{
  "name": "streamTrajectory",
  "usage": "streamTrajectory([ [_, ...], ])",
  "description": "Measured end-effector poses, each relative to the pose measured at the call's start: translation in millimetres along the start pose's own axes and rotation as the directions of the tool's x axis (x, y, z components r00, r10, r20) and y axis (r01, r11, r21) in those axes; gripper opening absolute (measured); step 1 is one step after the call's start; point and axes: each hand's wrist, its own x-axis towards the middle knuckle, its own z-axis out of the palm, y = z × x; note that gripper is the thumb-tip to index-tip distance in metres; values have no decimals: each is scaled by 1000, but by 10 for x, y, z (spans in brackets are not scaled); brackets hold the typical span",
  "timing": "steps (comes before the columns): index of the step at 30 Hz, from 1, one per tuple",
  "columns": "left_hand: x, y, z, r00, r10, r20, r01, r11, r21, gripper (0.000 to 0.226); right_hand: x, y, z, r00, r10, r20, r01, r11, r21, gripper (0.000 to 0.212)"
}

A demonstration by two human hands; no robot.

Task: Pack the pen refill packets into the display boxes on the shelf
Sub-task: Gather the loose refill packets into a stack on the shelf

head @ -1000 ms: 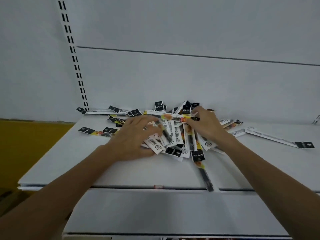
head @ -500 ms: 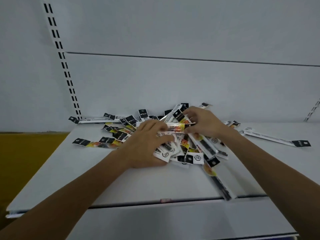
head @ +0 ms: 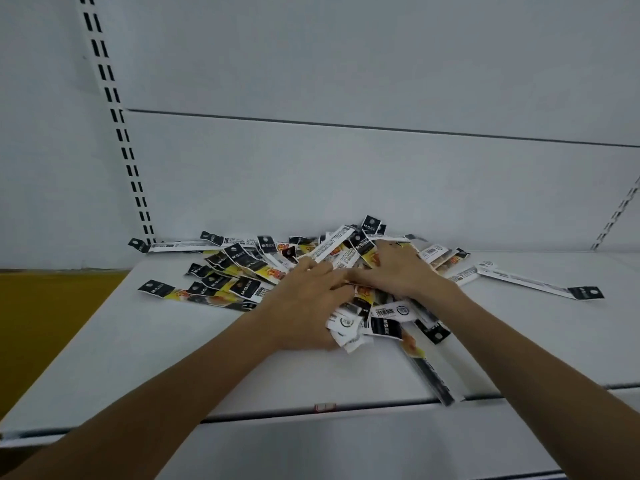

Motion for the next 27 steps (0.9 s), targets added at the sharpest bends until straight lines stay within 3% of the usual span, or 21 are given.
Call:
streamTrajectory([
  [4,-101,14,-72,1000,6,-26,-10,988,-157,59,22,168,-162,998,25,-65,-19,997,80,56],
  [7,-268,-141,-180,994,-62,90,86,954,-287,79,55,333,-217,988,86,-132,-76,994,80,43],
  [9,-358,-240,-232,981,-104,162,145,954,-264,87,41,305,-218,988,110,-106,-94,985,145,48],
  [11,-412,-277,-249,959,-149,243,198,960,-196,93,12,195,-214,993,118,0,-116,976,185,66],
  [13,-401,-262,-251,929,-216,300,246,967,-67,98,-4,115,-200,993,89,82,-101,983,151,62],
  [15,-377,-232,-243,927,-248,280,255,967,12,90,2,75,-202,991,104,79,-112,988,107,54],
  [19,-420,-181,-169,972,-214,95,217,976,-27,71,-12,-19,-156,992,119,49,-121,991,48,62],
  [22,-449,-139,-252,918,-266,293,314,940,-132,98,-36,-68,-95,989,107,102,-97,990,-102,67],
  [24,-438,-161,-330,851,-279,445,368,921,-126,116,-36,-23,-116,988,98,119,-93,995,-43,58],
  [27,-441,-147,-346,842,-283,459,385,912,-144,119,-47,64,-211,991,99,91,-110,985,130,37],
])
